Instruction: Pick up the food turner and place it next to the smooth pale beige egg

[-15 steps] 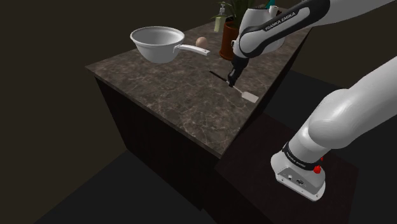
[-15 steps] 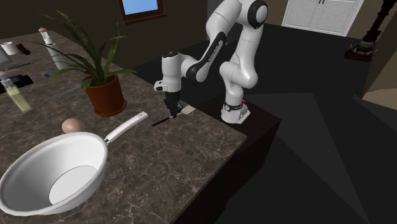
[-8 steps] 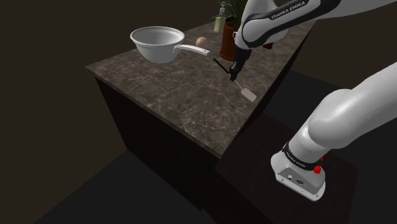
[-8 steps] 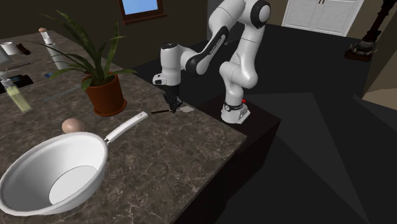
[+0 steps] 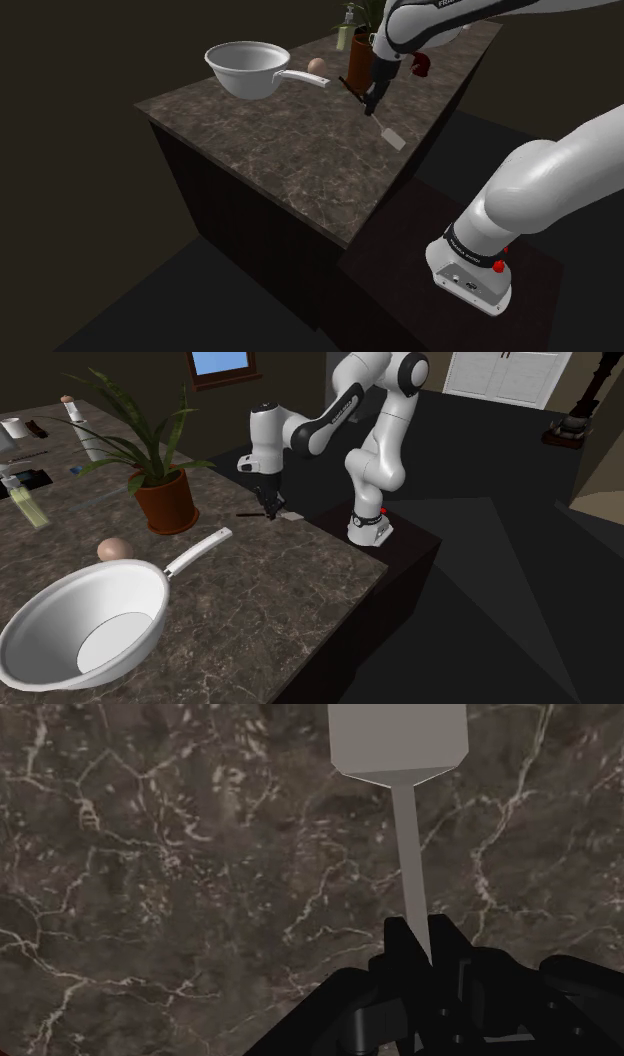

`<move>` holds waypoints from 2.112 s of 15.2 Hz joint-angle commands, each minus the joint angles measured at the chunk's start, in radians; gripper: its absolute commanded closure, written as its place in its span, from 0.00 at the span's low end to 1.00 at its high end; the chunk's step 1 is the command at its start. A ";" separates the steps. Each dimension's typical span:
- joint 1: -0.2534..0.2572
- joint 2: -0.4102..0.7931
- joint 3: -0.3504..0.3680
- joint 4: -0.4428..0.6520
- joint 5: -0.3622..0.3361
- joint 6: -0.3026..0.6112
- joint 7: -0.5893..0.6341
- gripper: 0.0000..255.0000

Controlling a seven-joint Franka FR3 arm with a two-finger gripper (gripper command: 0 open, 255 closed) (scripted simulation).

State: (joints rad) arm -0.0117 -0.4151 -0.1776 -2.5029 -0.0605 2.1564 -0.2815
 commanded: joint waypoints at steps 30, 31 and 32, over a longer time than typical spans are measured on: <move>-0.032 0.753 -0.053 1.030 0.167 -0.294 -0.142 1.00; -0.041 0.802 -0.052 1.102 0.177 -0.318 -0.147 1.00; -0.052 0.855 -0.051 1.181 0.187 -0.345 -0.150 1.00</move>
State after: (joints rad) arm -0.0556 0.3795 -0.2310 -1.4109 0.1151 1.8404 -0.4306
